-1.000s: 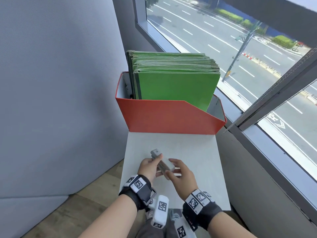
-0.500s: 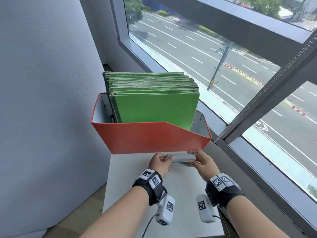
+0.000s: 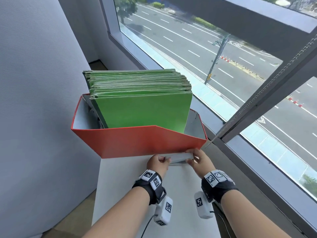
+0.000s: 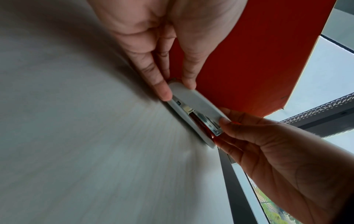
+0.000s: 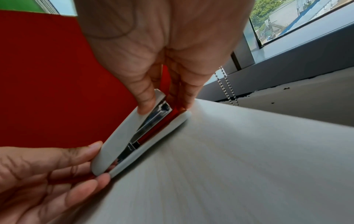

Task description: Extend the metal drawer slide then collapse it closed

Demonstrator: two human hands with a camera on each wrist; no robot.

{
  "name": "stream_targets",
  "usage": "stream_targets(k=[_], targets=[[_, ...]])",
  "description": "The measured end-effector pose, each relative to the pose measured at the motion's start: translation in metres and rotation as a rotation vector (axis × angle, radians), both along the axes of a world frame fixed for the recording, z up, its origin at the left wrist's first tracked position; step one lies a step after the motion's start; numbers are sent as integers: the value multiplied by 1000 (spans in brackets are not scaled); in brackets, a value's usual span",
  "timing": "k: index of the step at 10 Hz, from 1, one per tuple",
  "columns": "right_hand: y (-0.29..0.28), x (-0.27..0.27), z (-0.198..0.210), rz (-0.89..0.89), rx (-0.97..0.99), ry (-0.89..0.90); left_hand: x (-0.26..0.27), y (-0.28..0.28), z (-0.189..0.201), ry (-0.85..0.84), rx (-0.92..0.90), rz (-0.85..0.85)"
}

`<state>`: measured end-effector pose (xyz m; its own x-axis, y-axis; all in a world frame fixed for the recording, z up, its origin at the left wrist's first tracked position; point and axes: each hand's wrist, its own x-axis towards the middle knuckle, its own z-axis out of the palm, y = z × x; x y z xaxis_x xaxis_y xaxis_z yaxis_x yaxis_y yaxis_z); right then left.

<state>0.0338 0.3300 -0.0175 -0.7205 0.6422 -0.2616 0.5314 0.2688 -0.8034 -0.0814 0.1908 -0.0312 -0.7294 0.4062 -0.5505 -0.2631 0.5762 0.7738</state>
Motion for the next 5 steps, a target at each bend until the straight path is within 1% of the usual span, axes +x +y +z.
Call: stream_targets(k=[1,2,3,4,5], targets=[[-2,3,-5,24,32,-13,1,1,1,19,-25,-17],[-5,3,-4,13,80,-49,0,1,1,79,-64,-61],[-7,5,-3,10,149,-68,4,-3,2,101,-74,-62],[-11,6,7,-5,145,-90,4,-9,9,69,-40,-61],[-15,22,16,-49,203,-36,9,-36,6,84,-74,-103]])
